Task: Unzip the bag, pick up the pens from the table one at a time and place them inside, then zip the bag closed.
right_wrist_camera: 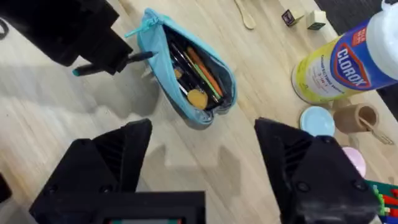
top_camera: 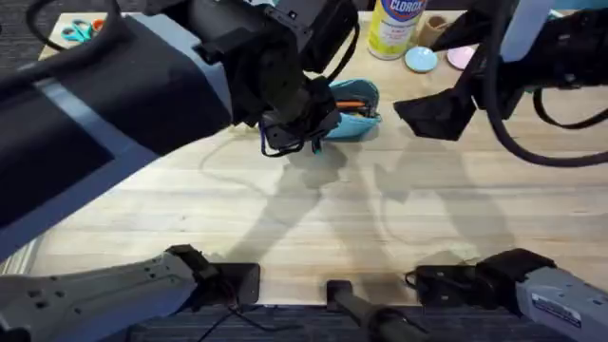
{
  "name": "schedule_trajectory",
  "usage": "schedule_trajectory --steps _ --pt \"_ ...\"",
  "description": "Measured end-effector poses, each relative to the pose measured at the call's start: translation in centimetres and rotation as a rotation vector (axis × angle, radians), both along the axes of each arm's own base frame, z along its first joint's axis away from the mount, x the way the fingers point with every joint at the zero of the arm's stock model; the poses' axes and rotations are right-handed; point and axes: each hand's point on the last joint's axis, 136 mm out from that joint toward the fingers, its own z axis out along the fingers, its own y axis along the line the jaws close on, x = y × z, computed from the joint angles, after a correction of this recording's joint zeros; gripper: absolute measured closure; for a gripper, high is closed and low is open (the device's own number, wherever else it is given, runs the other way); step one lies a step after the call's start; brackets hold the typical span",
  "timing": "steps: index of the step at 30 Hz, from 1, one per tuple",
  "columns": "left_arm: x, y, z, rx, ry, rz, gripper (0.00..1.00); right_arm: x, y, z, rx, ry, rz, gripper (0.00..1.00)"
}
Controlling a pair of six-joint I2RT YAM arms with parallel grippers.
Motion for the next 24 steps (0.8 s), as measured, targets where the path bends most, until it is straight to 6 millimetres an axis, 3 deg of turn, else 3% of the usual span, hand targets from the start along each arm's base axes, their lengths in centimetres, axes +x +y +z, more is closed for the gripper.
schedule_trajectory --steps 5,12,18,24 --pt "-0.5 0.0 0.5 -0.024 0.006 0.005 0.957 0.0 0.0 0.0 0.000 0.000 0.000 0.004" --pt "-2.4 2.6 1.9 0.012 0.031 0.110 0.957 0.0 0.0 0.0 0.000 0.000 0.000 0.004" --pt "-1.9 3.6 3.1 0.012 -0.030 0.174 0.957 0.0 0.0 0.0 0.000 0.000 0.000 0.005" --pt "-0.6 3.1 4.5 -0.003 -0.115 0.128 0.958 0.0 0.0 0.0 0.000 0.000 0.000 0.005"
